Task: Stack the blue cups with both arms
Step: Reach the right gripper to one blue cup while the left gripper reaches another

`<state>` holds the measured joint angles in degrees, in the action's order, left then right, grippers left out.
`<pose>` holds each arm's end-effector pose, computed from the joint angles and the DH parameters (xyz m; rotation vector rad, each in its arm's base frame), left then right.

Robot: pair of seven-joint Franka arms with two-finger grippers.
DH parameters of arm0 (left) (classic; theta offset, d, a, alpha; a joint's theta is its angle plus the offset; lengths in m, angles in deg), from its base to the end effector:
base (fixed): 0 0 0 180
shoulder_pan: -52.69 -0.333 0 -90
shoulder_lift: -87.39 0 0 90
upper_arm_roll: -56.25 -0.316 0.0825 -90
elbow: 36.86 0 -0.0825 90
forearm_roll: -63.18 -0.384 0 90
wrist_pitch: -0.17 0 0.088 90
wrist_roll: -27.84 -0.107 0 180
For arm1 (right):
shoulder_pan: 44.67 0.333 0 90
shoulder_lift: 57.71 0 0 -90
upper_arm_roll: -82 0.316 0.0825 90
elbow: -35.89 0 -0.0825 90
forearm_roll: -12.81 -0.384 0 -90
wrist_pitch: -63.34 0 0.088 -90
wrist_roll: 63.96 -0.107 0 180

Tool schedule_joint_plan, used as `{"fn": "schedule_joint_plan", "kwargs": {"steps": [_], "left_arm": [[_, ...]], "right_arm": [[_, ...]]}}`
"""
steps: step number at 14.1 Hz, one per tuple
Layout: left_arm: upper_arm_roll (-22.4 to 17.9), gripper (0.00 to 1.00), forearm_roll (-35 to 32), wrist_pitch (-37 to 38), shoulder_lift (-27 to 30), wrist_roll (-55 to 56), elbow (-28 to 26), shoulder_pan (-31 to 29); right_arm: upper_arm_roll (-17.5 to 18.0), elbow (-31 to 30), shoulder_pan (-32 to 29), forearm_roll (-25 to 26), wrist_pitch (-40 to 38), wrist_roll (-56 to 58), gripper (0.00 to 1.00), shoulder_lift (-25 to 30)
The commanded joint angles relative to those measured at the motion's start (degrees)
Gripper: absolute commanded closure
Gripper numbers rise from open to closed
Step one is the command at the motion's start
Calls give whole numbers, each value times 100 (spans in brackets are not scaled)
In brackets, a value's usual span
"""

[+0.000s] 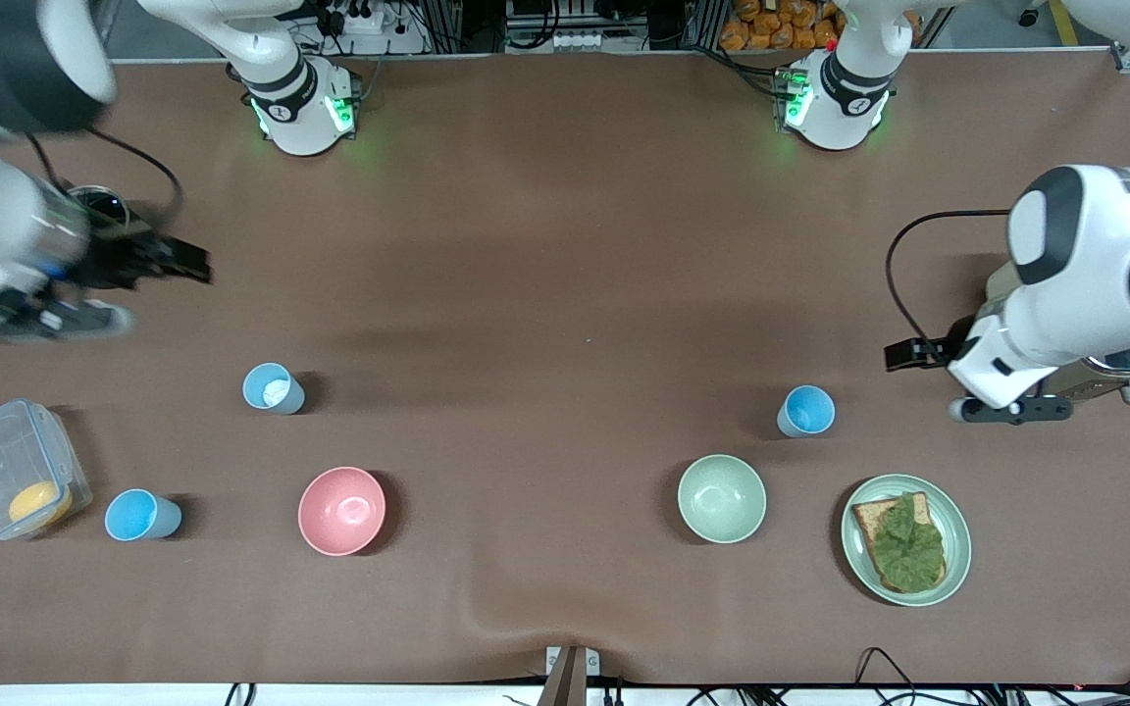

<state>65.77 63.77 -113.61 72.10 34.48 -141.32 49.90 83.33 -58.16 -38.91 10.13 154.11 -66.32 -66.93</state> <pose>0.6098 -0.0668 0.3837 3.0962 0.0103 -0.1645 0.5825 0.0766 0.5005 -3.0882 -0.1188 0.3437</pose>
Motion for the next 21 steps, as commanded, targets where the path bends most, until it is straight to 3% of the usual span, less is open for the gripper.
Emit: {"fn": "schedule_joint_plan", "kwargs": {"steps": [1, 3, 5, 9, 14, 15, 16, 17, 18, 19, 20, 21], "left_arm": [[23, 0, 37, -766, -235, 362, -390, 199], [23, 0, 28, -1109, -535, 539, -355, 235], [23, 0, 37, -1321, -737, 671, -338, 340], [23, 0, 37, -1813, -1089, 794, -268, 393], [23, 0, 46, -1893, -1371, 874, -83, 393], [23, 0, 46, -1902, -1432, 883, -83, 393], [23, 0, 46, -1902, -1476, 891, -83, 402], [23, 0, 37, -1902, -1555, 918, -83, 402], [23, 12, 37, -1902, -1590, 979, -92, 411], [23, 53, 37, -1902, -1652, 1049, -83, 463], [23, 93, 46, -1902, -1670, 1137, -83, 516], [23, 100, 37, -1902, -1705, 1216, -74, 516]], "right_arm": [[-27, -716, 171, 92, 1201, -80, 0, -237], [-27, -1376, 189, 206, 2248, -71, 0, -281], [-27, -1598, 198, 521, 2822, -80, 0, -517], [-45, -1713, 189, 602, 3438, -80, 0, -1027], [-62, -1748, 180, 830, 3974, -89, 0, -1546], [-62, -1748, 163, 839, 4080, -89, 4, -1660], [-71, -1748, 145, 839, 4081, -89, 23, -1705], [-71, -1757, 128, 839, 4081, -80, 52, -1740], [-71, -1748, 119, 839, 4081, -80, 76, -1784], [-71, -1748, 110, 839, 4081, -80, 93, -1793], [-71, -1731, 110, 839, 4054, -89, 100, -1793], [-71, -1704, 93, 839, 4011, -80, 100, -1793]]}}
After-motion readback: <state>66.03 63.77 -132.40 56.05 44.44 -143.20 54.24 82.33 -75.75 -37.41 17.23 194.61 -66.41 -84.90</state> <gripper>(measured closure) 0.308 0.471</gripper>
